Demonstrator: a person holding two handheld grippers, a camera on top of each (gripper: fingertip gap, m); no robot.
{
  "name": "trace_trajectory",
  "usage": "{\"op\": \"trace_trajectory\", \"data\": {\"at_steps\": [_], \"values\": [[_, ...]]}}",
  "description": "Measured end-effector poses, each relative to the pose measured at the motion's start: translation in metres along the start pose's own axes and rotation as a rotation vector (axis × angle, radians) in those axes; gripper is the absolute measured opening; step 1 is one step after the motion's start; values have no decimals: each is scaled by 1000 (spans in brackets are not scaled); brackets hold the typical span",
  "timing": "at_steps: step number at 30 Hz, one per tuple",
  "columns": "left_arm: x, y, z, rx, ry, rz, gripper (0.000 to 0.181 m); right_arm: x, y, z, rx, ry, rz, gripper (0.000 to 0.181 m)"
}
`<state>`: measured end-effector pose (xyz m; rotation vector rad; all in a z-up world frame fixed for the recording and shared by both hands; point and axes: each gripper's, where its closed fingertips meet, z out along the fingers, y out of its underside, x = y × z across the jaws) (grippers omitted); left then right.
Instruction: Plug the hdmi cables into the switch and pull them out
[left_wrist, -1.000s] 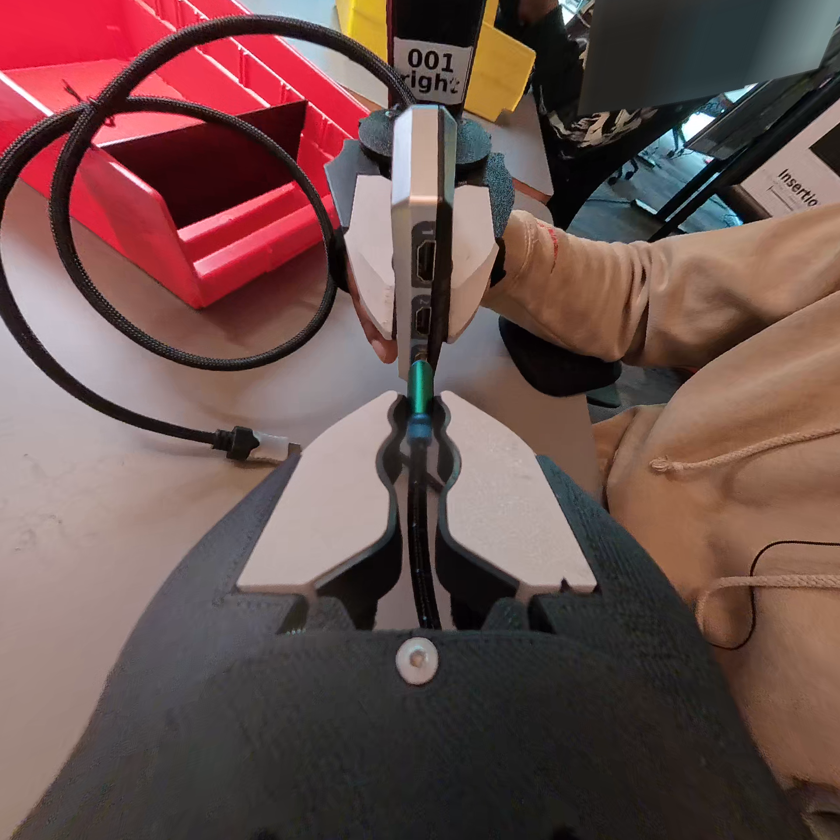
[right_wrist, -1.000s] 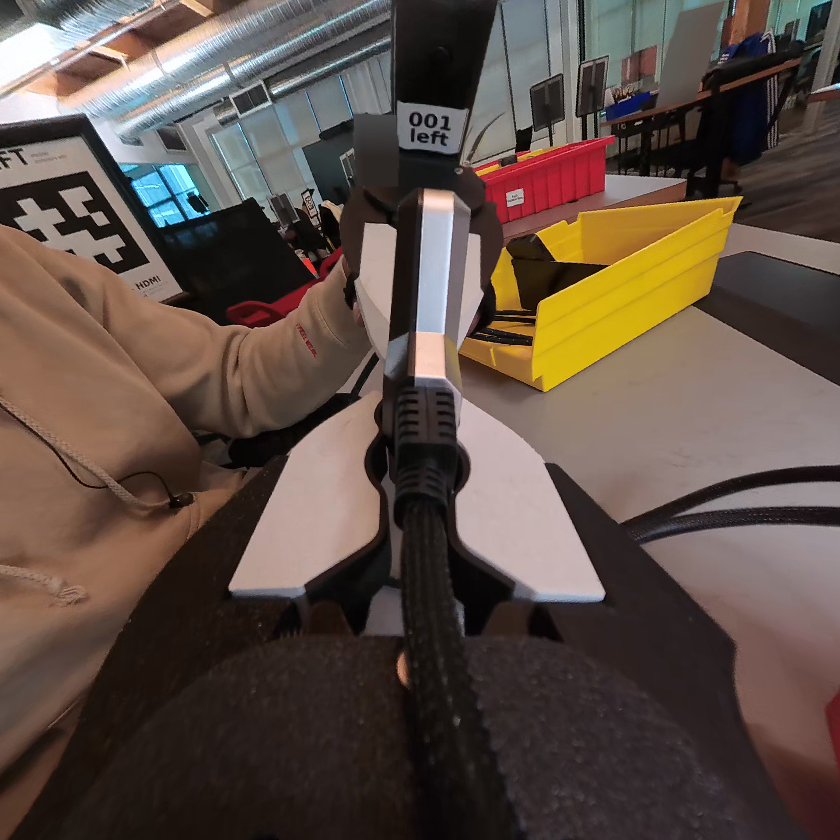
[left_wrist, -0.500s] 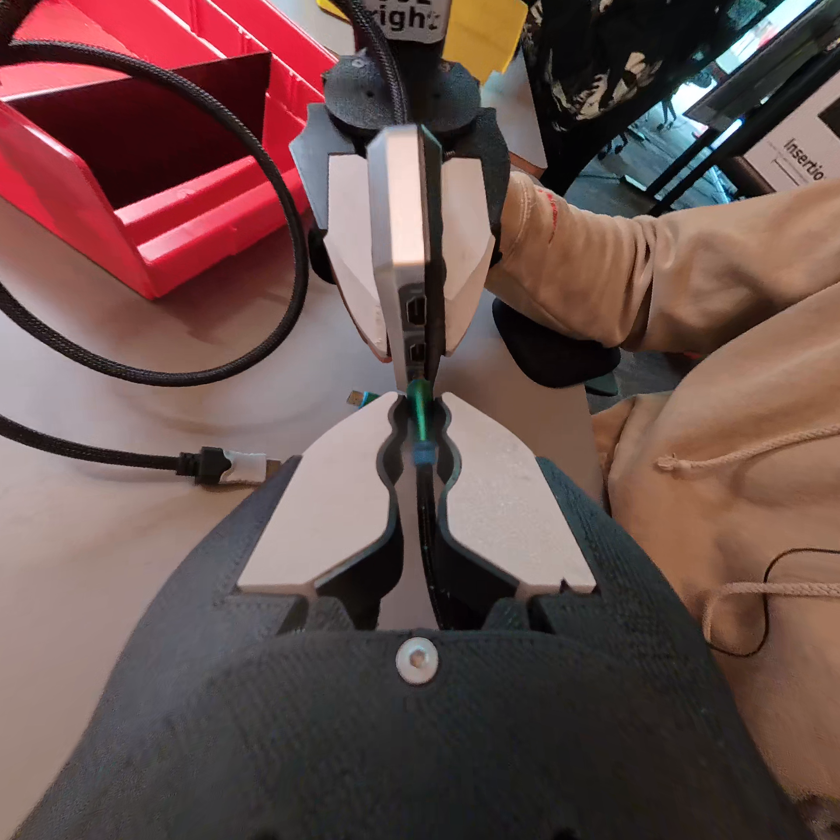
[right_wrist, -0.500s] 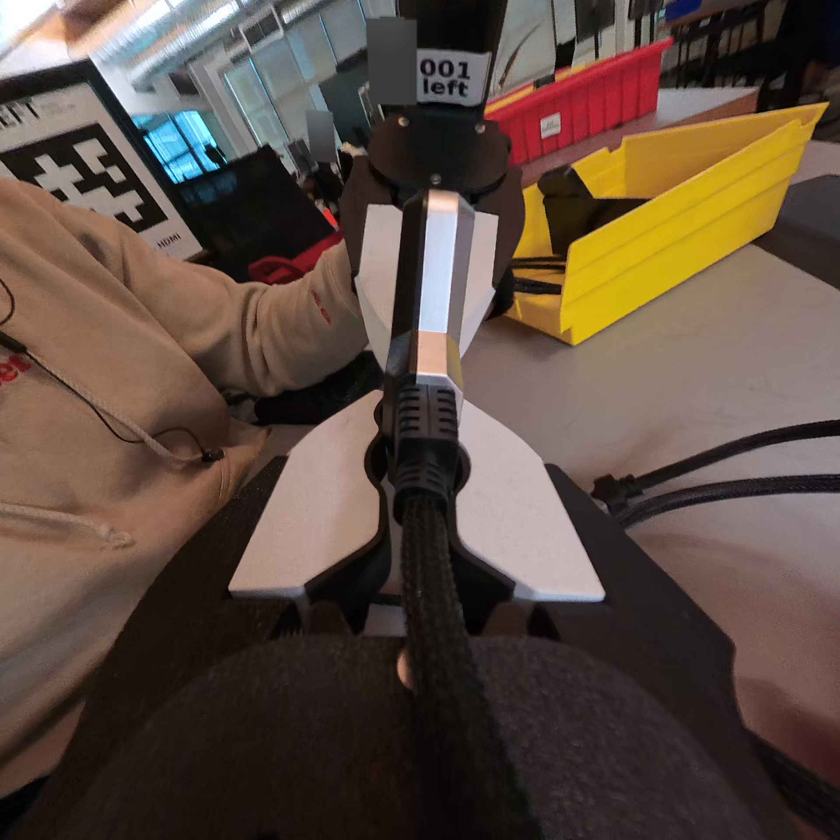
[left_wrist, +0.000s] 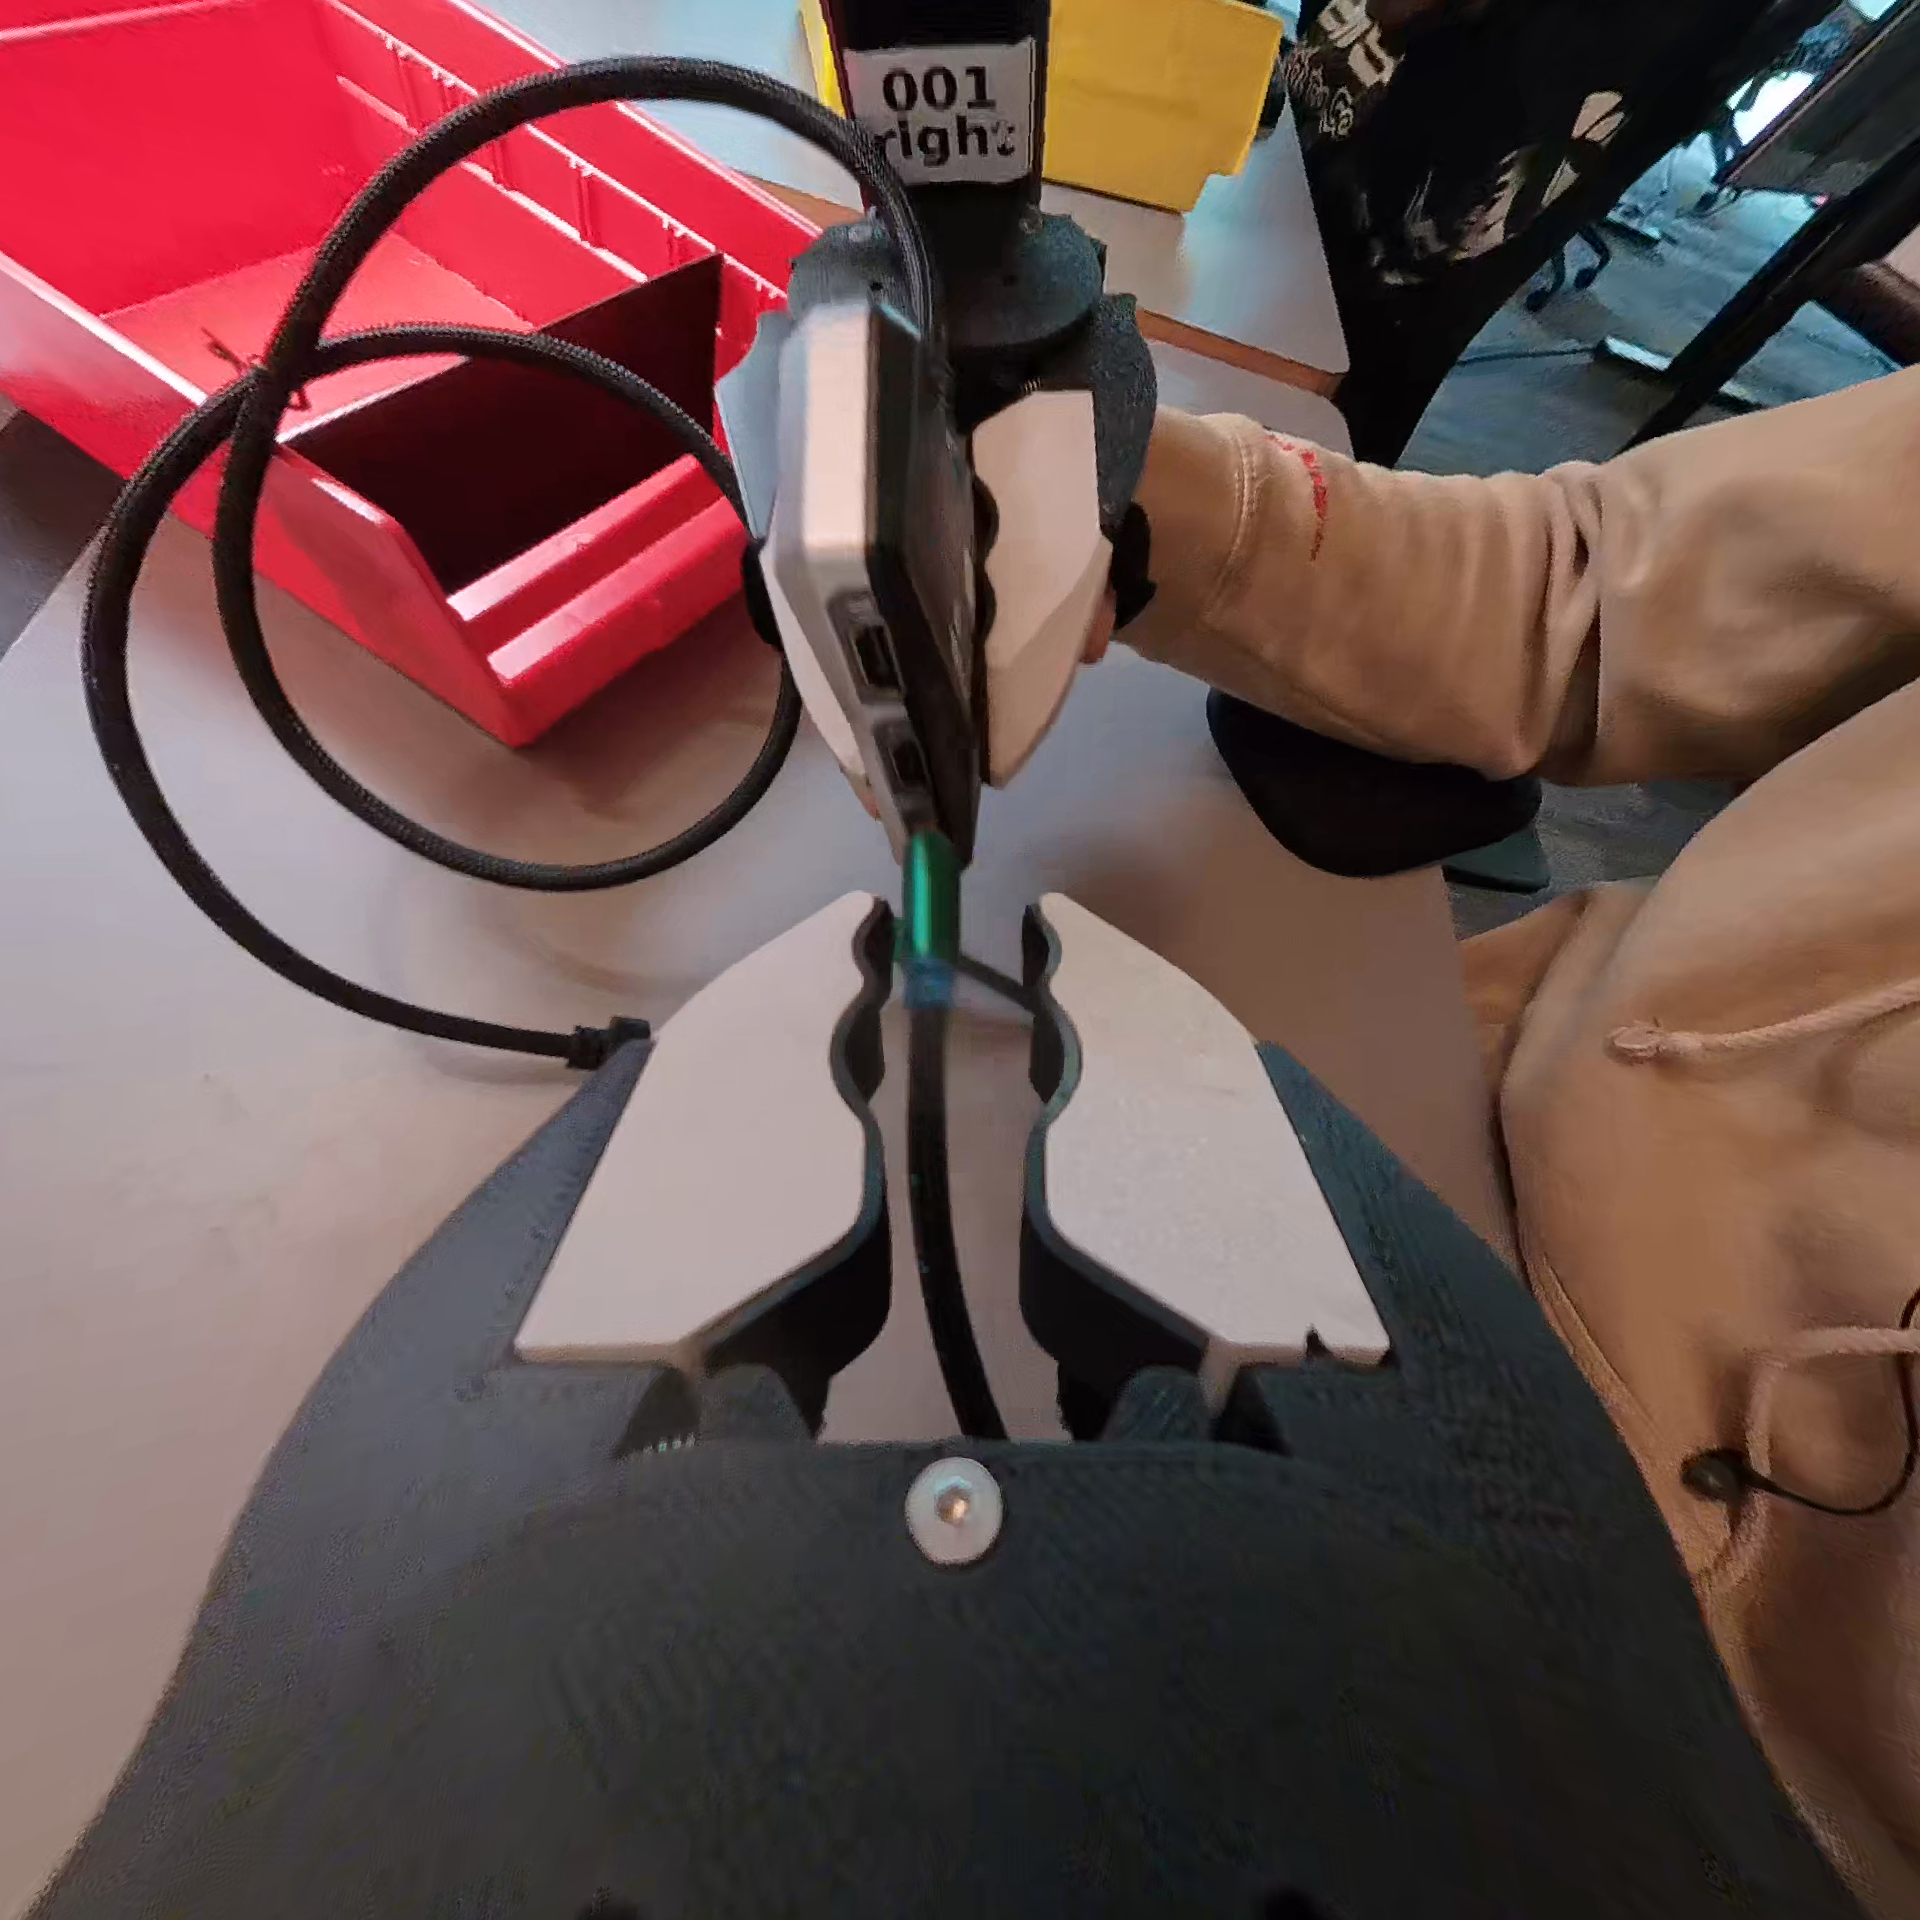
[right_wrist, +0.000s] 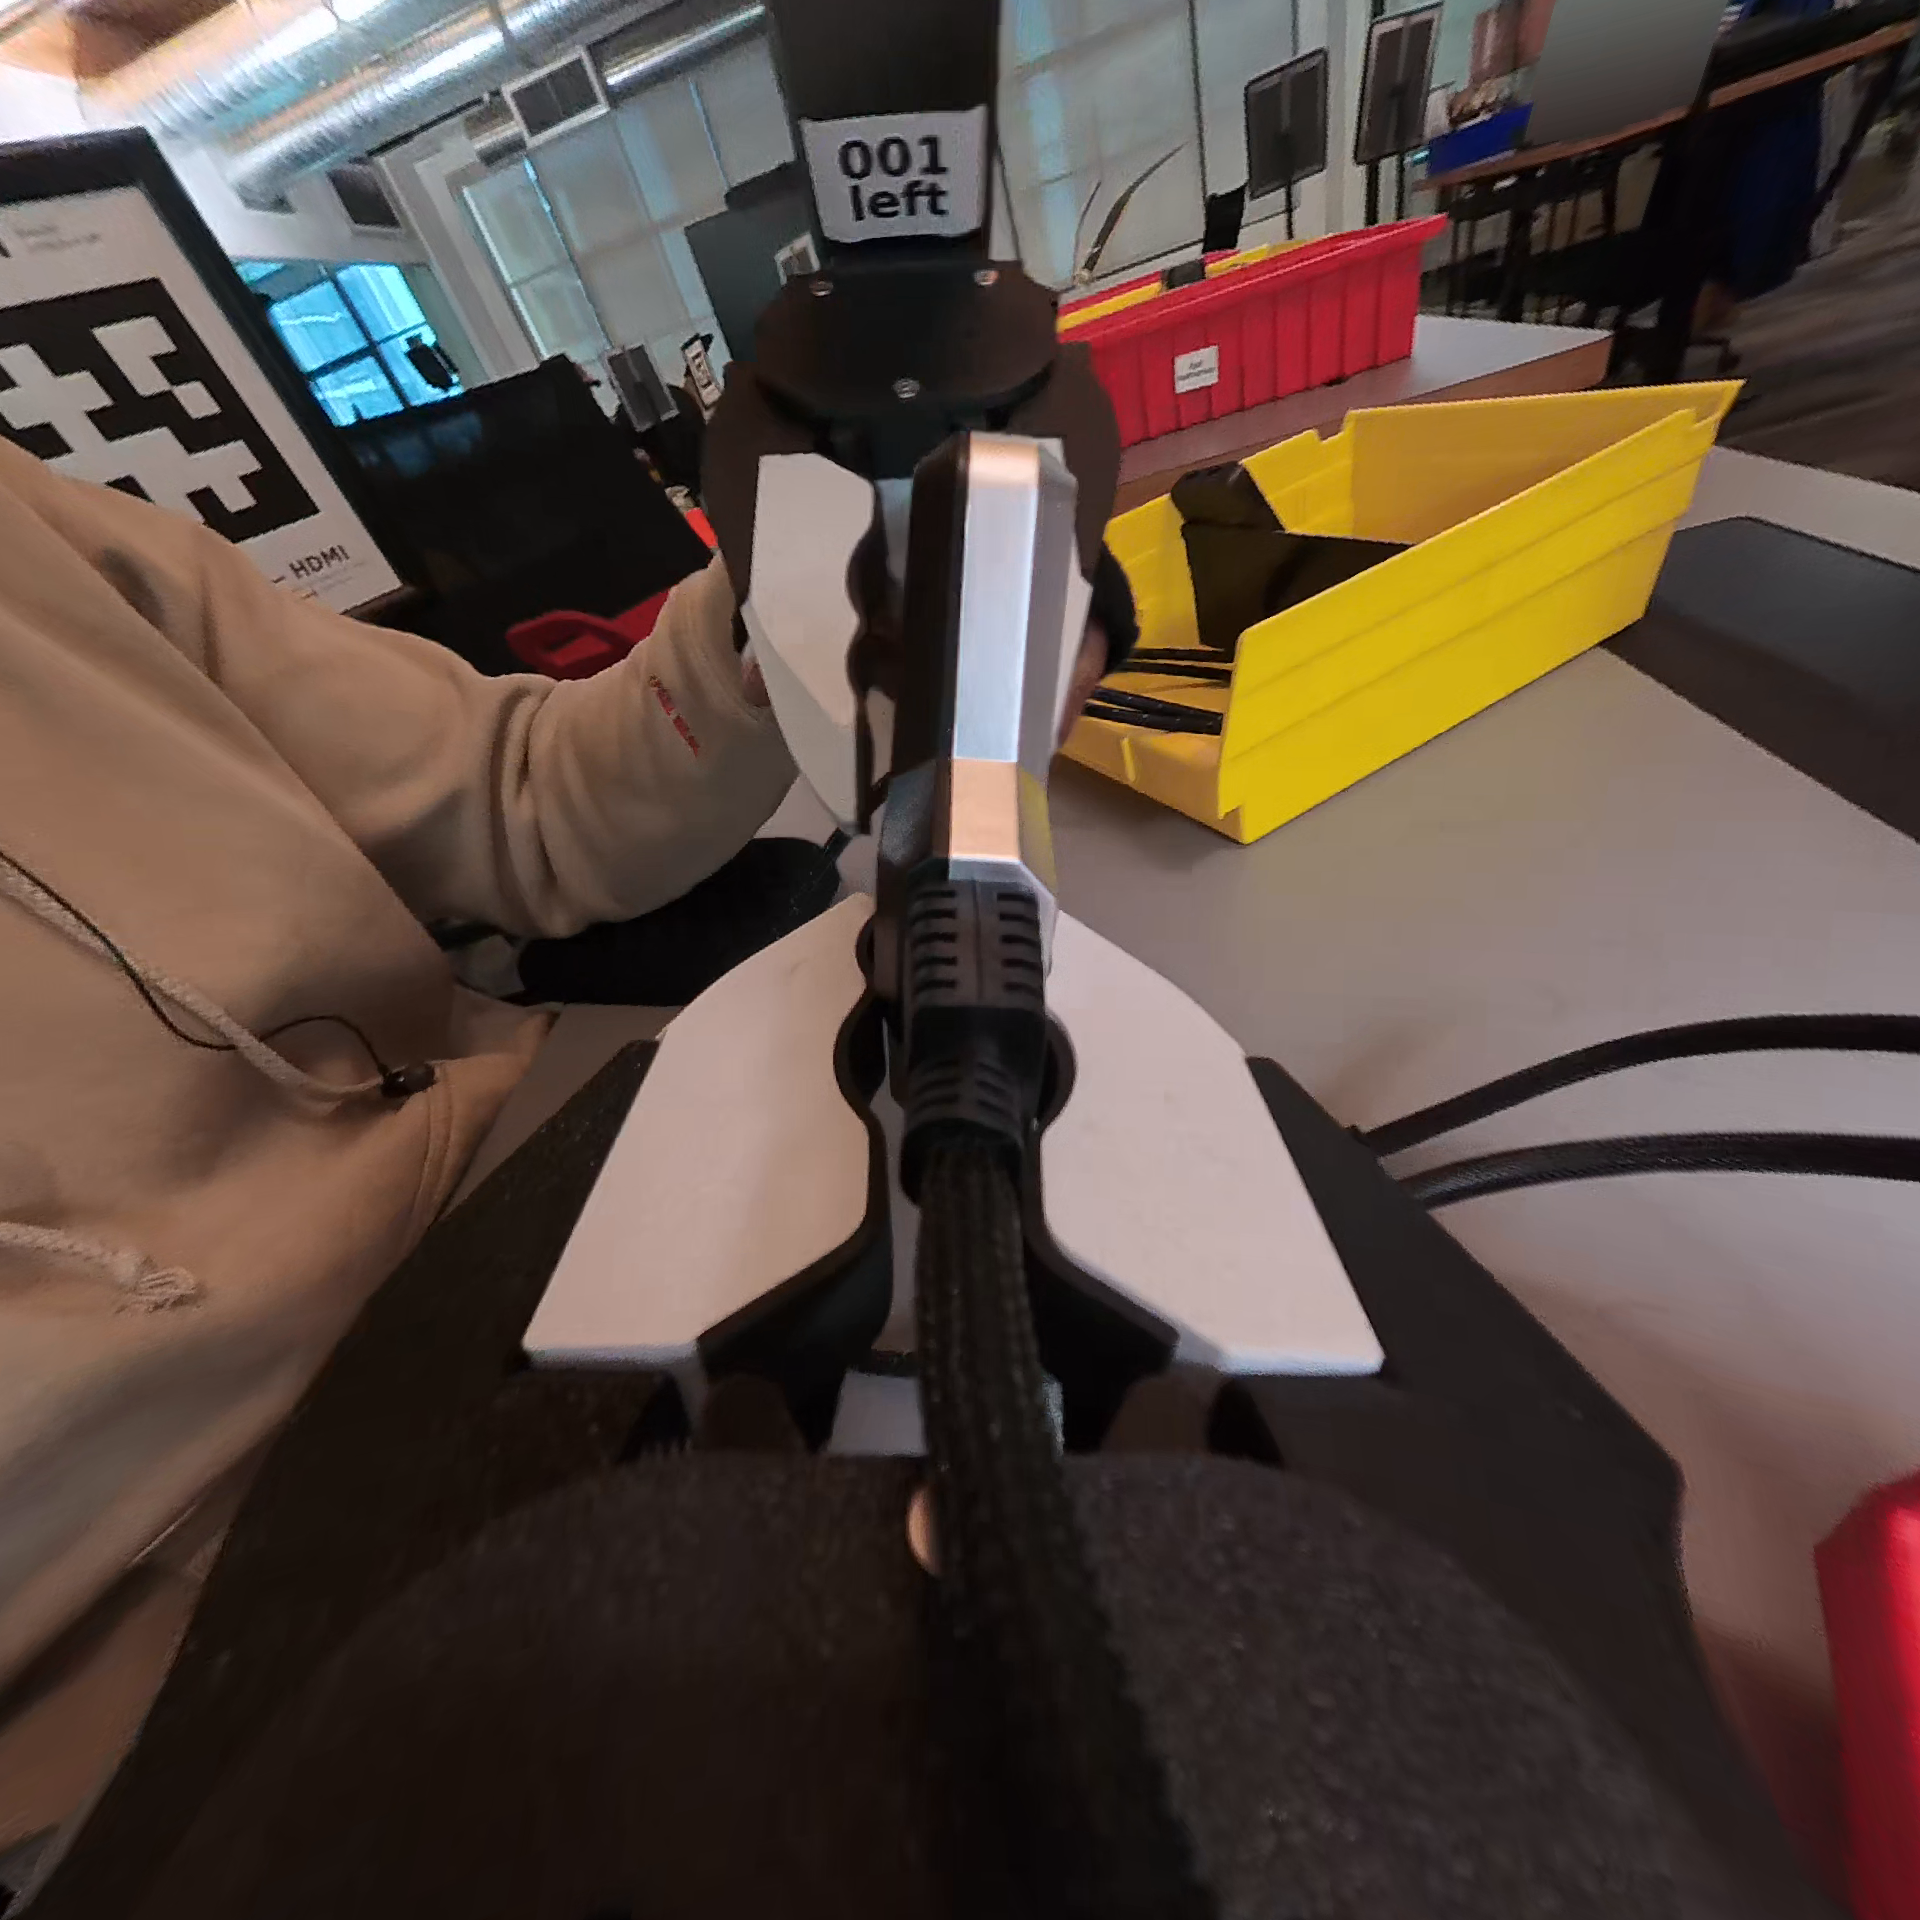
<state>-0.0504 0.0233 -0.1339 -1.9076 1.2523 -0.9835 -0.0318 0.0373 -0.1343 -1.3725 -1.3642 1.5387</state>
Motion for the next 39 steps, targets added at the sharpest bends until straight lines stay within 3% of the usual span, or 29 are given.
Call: {"op": "trace_trajectory", "data": {"at_steps": [4, 16, 24, 31, 35, 39], "values": [[-6, 10, 10, -61, -31, 2, 12, 1, -11, -7, 62, 19, -3, 22], [-9, 4, 11, 17, 36, -75, 10, 5, -13, -7, 110, 32, 32, 21], [-15, 0, 2, 58, 5, -60, 11, 13, -18, -4, 81, 130, -11, 25], [-22, 0, 1, 79, -12, -75, 12, 19, -33, -26, 163, 162, 38, 35], [-22, 2, 6, 73, -8, -69, 12, 18, -34, -28, 171, 161, 30, 23], [-15, -4, 1, 108, 30, -71, 15, 13, -36, -29, 184, 124, 21, 23]]}}
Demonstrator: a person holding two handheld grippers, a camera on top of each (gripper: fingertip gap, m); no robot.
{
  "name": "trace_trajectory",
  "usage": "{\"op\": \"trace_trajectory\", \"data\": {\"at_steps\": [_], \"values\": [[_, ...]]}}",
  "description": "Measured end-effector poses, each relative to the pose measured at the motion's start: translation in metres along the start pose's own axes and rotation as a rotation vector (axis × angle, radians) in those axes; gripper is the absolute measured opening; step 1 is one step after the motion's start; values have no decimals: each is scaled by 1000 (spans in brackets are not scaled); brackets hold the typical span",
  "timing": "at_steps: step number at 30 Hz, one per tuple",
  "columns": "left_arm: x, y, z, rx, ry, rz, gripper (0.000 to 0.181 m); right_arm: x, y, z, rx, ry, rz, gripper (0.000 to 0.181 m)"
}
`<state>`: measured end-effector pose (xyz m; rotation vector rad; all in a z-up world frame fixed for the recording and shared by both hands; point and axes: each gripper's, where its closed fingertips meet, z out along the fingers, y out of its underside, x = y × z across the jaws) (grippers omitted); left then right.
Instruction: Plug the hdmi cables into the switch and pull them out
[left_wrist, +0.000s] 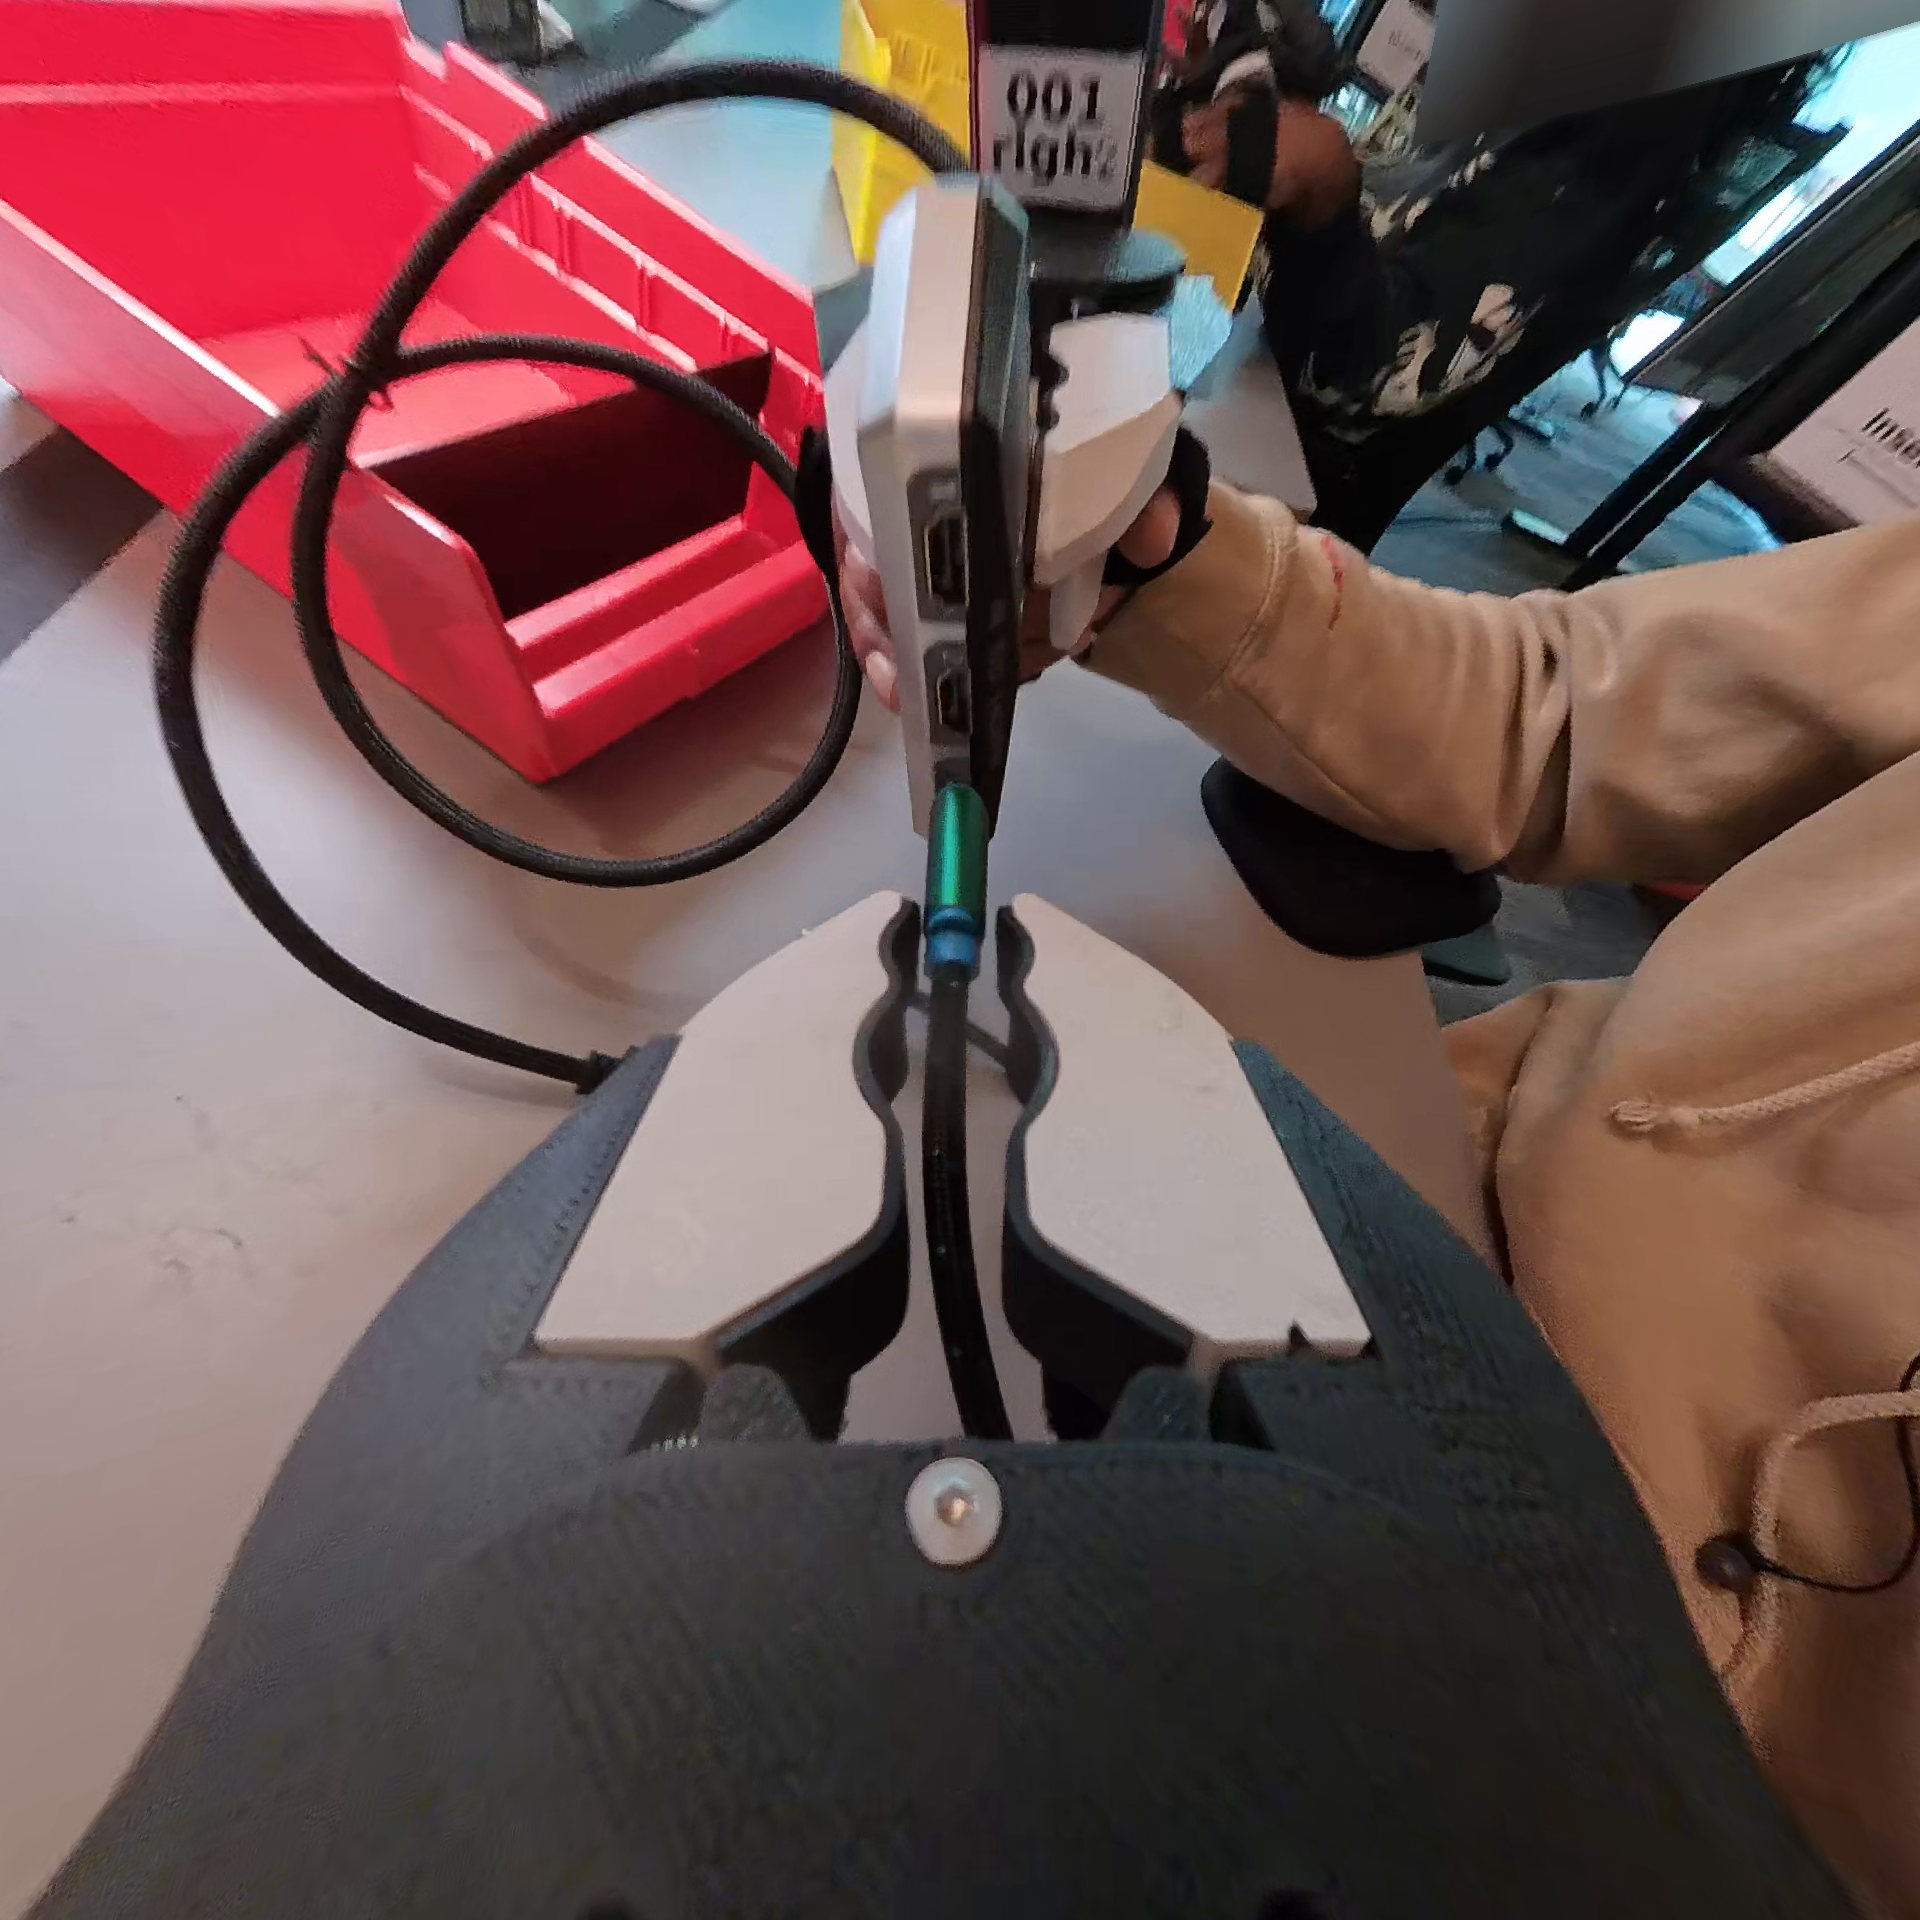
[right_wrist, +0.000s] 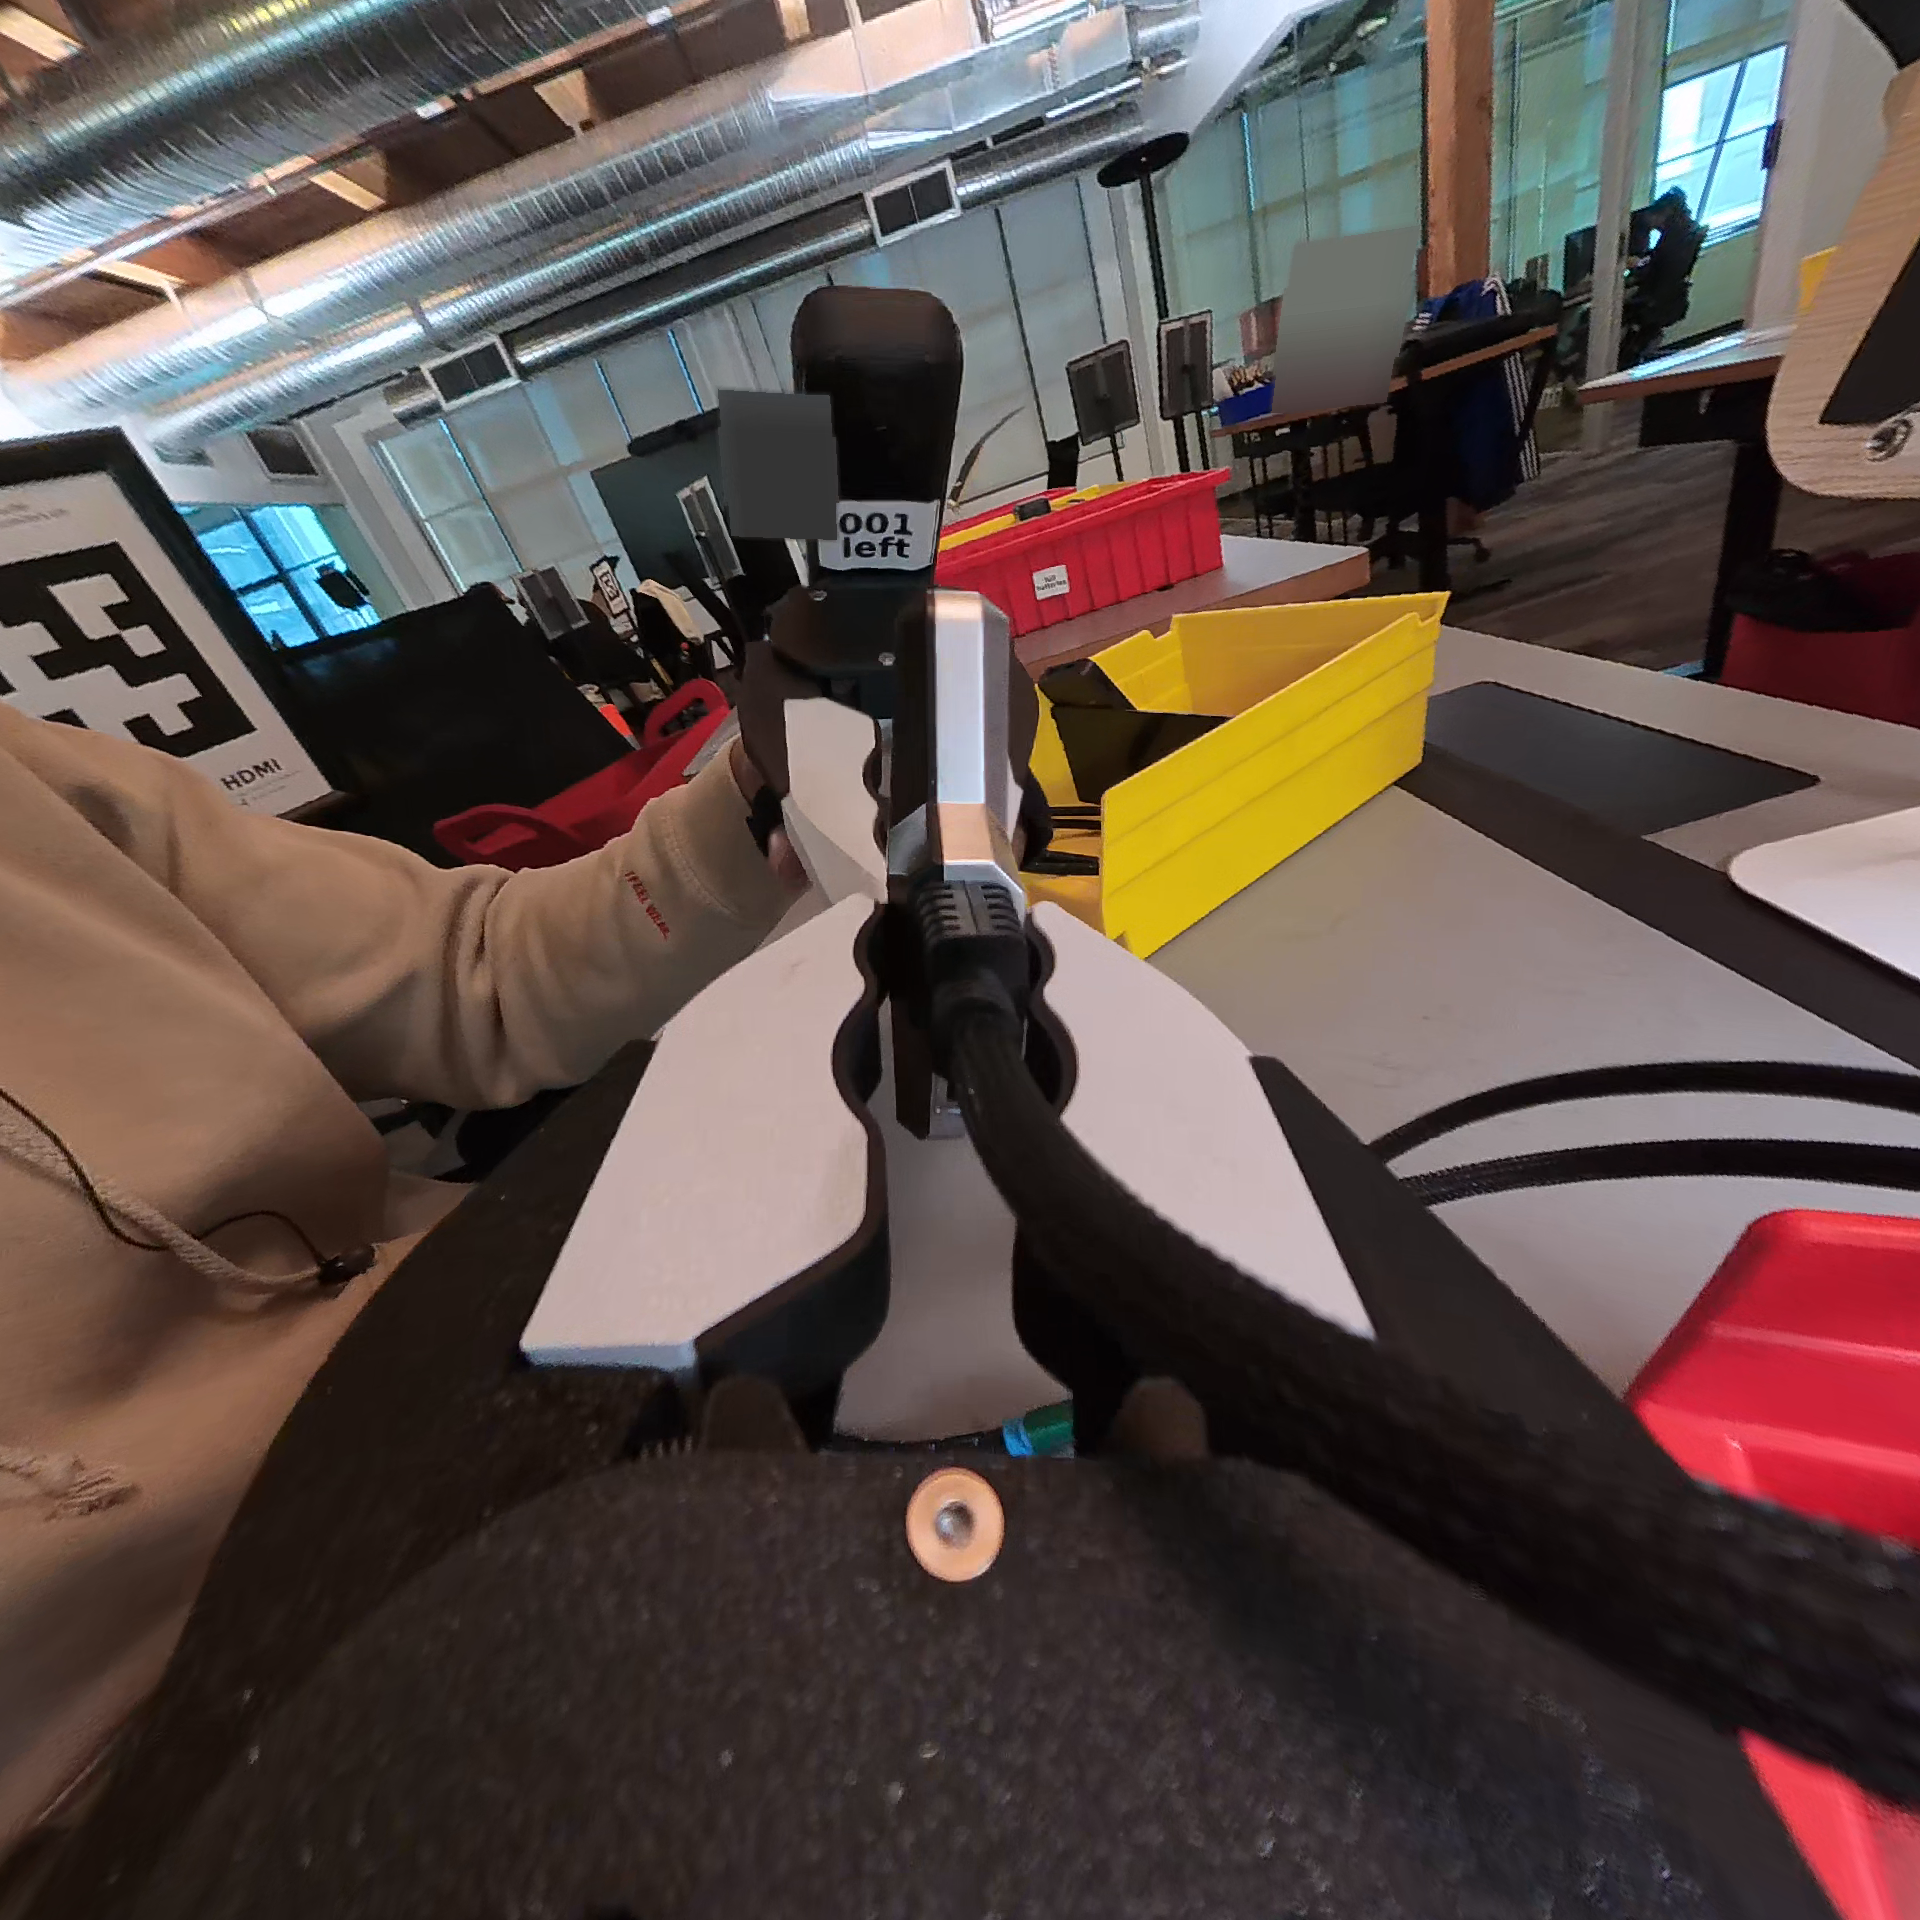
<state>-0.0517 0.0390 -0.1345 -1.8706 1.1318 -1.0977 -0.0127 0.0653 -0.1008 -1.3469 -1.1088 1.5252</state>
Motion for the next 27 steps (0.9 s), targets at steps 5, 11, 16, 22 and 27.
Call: {"op": "trace_trajectory", "data": {"at_steps": [5, 11, 16, 22, 27], "values": [[-11, -29, -59, 163, -120, 0, 28, 0, 1, -1, 1, -10, -2, 22], [-59, -22, -162, 171, -530, 14, 29, 1, 0, -4, 19, -29, 14, 22], [-83, 39, -197, -99, -600, -116, 24, 2, 1, -3, 24, -32, 21, 22], [-59, 113, -186, -335, -513, -206, 29, 3, 1, -4, 25, -28, 22, 22], [-52, 152, -186, -478, -550, -204, 26, 6, 3, -3, 24, -26, 36, 22]]}}
